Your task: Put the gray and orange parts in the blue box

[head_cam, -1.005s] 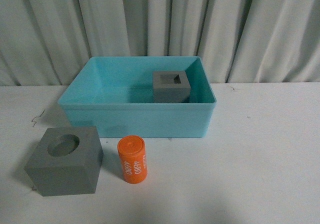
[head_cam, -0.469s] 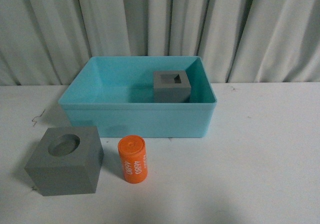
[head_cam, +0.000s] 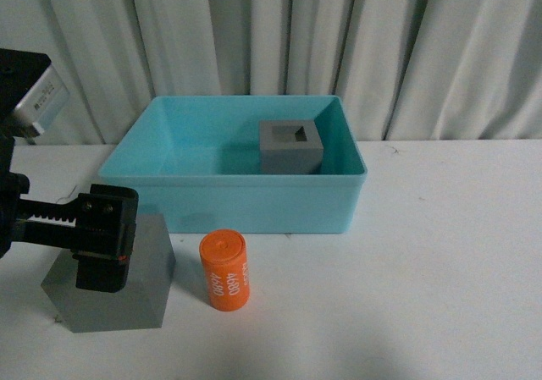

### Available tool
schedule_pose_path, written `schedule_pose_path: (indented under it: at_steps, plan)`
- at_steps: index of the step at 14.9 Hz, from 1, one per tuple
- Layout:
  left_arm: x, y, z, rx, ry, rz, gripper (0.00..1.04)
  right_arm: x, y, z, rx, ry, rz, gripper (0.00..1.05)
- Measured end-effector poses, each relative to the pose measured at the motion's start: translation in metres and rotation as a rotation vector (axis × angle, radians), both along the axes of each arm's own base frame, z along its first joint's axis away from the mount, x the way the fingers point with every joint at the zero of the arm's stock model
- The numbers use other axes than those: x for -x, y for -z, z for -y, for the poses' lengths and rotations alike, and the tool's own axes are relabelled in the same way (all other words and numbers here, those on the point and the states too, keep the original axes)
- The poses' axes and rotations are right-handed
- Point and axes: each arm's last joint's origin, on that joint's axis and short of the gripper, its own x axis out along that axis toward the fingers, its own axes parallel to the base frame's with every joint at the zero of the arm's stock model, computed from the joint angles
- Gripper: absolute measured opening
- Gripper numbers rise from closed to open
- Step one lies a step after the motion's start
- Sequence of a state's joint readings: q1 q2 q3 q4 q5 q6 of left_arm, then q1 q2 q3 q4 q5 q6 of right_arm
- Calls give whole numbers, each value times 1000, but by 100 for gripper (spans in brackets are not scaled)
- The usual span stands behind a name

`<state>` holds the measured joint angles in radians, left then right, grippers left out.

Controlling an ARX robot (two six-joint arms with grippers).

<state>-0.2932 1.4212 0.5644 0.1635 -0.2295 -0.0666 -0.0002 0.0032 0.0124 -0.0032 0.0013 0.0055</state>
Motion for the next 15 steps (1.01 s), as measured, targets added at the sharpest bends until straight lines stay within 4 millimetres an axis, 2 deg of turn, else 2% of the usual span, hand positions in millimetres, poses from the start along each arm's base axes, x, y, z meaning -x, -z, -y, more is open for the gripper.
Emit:
schedule_pose_path:
  at_steps: [3, 6, 11, 15]
  plan:
    - [-19, 15, -5, -39, -22, -41, 98, 0, 0, 0, 0, 0, 0, 98]
    - [-38, 22, -13, -58, -47, -49, 98, 0, 0, 0, 0, 0, 0, 98]
    - [-44, 34, -24, -79, -56, -81, 98, 0, 0, 0, 0, 0, 0, 98]
    - [-50, 47, -24, -97, -45, -100, 98, 0, 0, 0, 0, 0, 0, 98]
